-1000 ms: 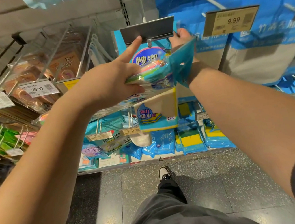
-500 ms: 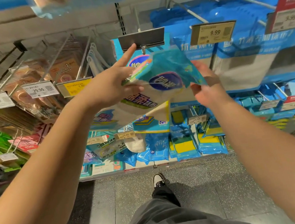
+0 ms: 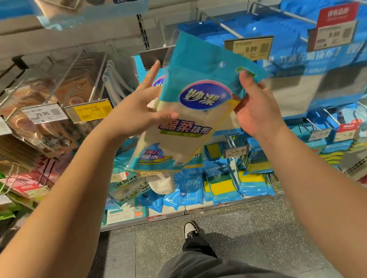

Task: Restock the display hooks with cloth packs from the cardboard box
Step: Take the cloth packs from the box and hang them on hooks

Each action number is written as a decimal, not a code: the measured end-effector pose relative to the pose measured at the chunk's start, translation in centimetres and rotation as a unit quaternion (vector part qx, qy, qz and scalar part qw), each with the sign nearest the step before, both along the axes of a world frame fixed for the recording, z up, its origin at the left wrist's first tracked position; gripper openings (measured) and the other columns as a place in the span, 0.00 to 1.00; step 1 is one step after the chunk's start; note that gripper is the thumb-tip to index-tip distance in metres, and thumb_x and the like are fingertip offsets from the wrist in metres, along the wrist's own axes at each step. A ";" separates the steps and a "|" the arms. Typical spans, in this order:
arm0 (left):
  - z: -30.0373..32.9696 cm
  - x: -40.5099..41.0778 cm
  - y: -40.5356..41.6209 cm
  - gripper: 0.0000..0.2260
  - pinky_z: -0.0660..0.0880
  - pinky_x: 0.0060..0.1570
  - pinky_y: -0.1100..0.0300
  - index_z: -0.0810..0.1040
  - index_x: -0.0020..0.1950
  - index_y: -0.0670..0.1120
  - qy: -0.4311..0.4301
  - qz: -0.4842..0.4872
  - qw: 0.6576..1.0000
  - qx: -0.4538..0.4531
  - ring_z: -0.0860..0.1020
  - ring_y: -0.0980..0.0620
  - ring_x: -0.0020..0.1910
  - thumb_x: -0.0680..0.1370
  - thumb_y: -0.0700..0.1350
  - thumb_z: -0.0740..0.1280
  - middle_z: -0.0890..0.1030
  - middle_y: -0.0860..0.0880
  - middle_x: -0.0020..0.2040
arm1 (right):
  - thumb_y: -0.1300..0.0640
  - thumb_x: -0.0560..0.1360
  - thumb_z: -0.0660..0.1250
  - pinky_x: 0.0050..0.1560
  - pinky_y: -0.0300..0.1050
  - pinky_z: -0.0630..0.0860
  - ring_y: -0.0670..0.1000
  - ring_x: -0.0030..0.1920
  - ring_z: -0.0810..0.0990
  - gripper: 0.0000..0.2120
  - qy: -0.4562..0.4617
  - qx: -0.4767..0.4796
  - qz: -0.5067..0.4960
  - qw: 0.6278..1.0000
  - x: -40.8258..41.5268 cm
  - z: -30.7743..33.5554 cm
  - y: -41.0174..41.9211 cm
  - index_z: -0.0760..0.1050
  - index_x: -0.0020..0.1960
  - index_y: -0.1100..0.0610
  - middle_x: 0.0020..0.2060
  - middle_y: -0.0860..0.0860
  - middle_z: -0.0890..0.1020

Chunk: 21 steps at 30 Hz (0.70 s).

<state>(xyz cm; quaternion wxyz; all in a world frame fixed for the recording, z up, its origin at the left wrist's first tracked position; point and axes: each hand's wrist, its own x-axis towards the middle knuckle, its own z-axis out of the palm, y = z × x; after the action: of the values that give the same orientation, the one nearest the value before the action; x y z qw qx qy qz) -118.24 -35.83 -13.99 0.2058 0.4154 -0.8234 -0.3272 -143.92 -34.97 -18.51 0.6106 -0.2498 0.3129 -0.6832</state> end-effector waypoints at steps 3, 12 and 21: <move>-0.3 -0.3 0.3 0.21 0.67 0.72 0.48 0.71 0.63 0.69 0.017 0.057 0.998 -0.014 0.55 0.62 0.78 0.72 0.62 0.72 0.48 0.61 0.81 | 0.63 0.79 0.65 0.45 0.48 0.82 0.49 0.42 0.85 0.07 0.049 0.011 -0.030 0.998 -0.6 -0.3 0.1 0.78 0.44 0.57 0.38 0.49 0.86; -1.1 -1.0 0.8 0.33 0.66 0.72 0.38 0.64 0.76 0.56 0.030 0.198 0.976 -0.088 0.62 0.49 0.77 0.73 0.63 0.68 0.63 0.53 0.78 | 0.57 0.76 0.71 0.57 0.56 0.80 0.53 0.49 0.86 0.05 0.285 0.066 0.034 0.956 1.5 -2.3 -2.9 0.81 0.51 0.55 0.45 0.51 0.87; -1.2 -2.4 1.3 0.29 0.58 0.75 0.41 0.67 0.76 0.51 0.005 0.212 0.965 -0.153 0.58 0.51 0.76 0.77 0.50 0.72 0.59 0.65 0.68 | 0.54 0.75 0.72 0.56 0.58 0.81 0.51 0.50 0.85 0.02 0.301 0.072 0.021 0.951 5.6 -0.6 -7.2 0.82 0.47 0.50 0.46 0.50 0.87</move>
<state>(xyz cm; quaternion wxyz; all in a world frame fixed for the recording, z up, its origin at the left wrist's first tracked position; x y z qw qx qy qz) -120.64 -34.56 -15.20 0.3353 0.5426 -0.7558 -0.1482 -138.33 -42.20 -19.09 0.5182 -0.4061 0.5252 -0.5392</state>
